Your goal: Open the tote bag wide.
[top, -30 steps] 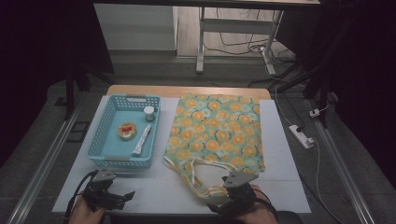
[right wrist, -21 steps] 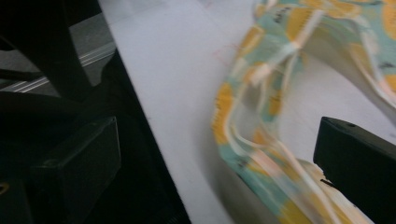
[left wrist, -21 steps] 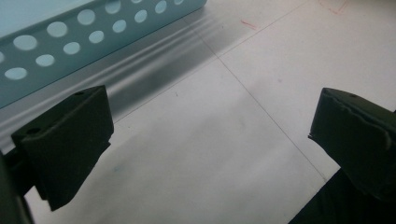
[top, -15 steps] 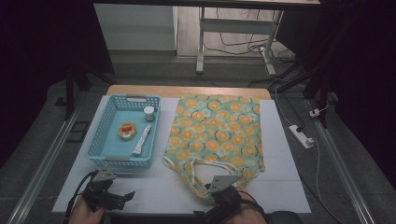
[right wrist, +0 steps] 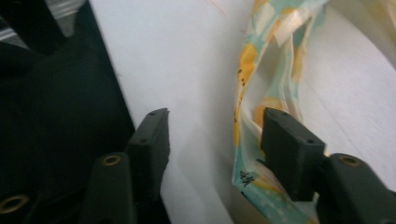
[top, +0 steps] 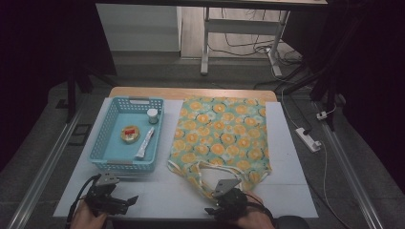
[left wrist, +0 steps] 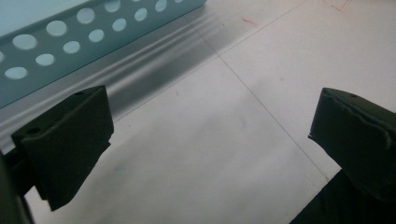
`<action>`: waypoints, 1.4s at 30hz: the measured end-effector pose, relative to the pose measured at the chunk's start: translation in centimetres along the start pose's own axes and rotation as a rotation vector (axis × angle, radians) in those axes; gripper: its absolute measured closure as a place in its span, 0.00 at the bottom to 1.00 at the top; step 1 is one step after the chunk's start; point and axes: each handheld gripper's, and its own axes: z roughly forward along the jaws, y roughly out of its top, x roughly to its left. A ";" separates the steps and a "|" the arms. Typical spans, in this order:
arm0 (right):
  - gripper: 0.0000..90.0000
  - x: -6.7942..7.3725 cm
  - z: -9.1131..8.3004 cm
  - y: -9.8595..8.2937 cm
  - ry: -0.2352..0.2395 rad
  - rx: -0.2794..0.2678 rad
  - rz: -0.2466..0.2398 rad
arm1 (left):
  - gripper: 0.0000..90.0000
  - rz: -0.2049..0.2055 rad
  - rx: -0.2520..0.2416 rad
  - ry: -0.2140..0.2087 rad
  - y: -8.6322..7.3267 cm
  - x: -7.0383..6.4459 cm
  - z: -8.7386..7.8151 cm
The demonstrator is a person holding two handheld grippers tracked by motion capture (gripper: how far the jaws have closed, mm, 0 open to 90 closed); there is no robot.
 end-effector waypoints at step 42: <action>1.00 -14.4 -3.1 4.8 -0.067 -0.149 0.198 | 0.00 -0.012 0.015 0.008 0.1 0.0 0.2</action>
